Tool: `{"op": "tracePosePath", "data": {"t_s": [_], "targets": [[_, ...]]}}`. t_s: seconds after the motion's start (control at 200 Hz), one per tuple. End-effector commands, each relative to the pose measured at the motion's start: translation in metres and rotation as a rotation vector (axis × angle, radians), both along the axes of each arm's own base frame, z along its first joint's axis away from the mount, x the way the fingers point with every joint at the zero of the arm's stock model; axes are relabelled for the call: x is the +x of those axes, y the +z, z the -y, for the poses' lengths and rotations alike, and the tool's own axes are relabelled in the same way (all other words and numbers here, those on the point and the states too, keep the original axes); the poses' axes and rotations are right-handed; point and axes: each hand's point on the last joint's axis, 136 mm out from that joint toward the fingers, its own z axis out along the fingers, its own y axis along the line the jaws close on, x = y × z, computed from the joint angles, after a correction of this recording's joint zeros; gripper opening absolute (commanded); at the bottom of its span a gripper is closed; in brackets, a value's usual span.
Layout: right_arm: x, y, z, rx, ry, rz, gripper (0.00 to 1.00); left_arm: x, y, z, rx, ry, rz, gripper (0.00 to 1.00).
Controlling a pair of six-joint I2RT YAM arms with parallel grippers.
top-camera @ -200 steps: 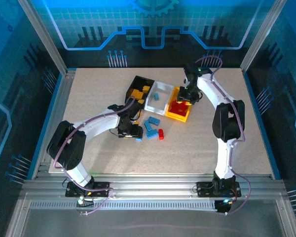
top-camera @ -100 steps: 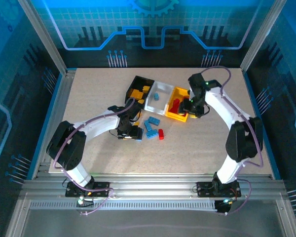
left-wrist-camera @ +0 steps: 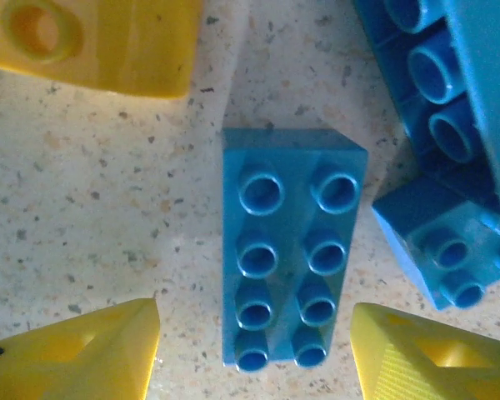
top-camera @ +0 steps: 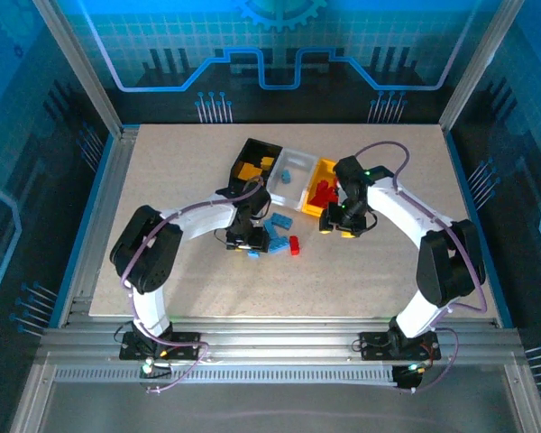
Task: Sort the legos into containers by color
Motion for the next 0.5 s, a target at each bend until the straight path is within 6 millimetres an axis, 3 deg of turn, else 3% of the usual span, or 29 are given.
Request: {"op": "tracePosePath", "data": {"t_s": [0.0, 0.11, 0.27, 0.495], "targets": [[-0.008, -0.002, -0.022, 0.022, 0.047, -0.018, 0.56, 0.003, -0.009, -0.002, 0.045, -0.036, -0.006, 0.62], [-0.012, -0.011, -0.04, 0.003, 0.107, -0.037, 0.57, 0.002, -0.017, -0.005, 0.067, -0.039, -0.016, 0.59], [-0.009, -0.026, -0.067, -0.013, 0.188, -0.067, 0.58, -0.004, -0.024, -0.009, 0.079, -0.033, -0.035, 0.47], [0.001, -0.045, -0.098, -0.033, 0.273, -0.095, 0.59, -0.021, -0.009, -0.02, 0.062, -0.002, -0.023, 0.4]]}}
